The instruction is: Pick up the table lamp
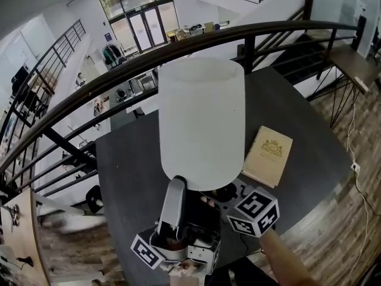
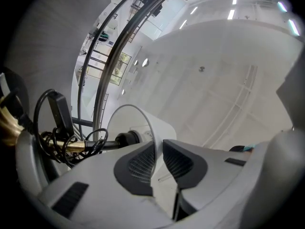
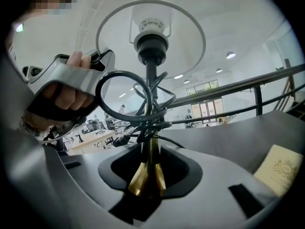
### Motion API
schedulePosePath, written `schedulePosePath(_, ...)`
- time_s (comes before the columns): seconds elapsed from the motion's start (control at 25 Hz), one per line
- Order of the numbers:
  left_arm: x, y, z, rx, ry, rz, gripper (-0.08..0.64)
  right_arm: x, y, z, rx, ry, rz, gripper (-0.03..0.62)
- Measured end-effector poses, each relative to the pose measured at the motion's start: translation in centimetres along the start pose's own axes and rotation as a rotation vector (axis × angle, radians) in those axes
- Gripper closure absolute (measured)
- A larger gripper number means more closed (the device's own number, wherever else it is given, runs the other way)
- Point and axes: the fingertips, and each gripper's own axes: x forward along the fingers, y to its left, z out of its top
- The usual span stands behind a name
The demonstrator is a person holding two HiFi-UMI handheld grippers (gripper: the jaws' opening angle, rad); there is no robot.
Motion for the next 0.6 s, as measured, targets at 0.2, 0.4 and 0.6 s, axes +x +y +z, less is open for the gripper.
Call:
schedulePosePath(0.2, 0.4, -2.3, -0.6, -0.006, -0.013, -0.026, 0.495, -1.5, 1.4, 1.6, -0.023, -0.011, -0.002, 0.451)
schedulePosePath(0.4, 1.1, -4.2, -1.7, 0.003, -0.005, -0.041, 0.497, -2.9, 2.4, 3.0, -0.031, -0.032, -0.001, 0.453)
schedulePosePath(0.6, 1.7, -5.6, -2.3, 0.017, 0.008, -0.062, 0.499, -3.6, 3.0, 4.2, -0.034, -0.052, 0.008, 0.453)
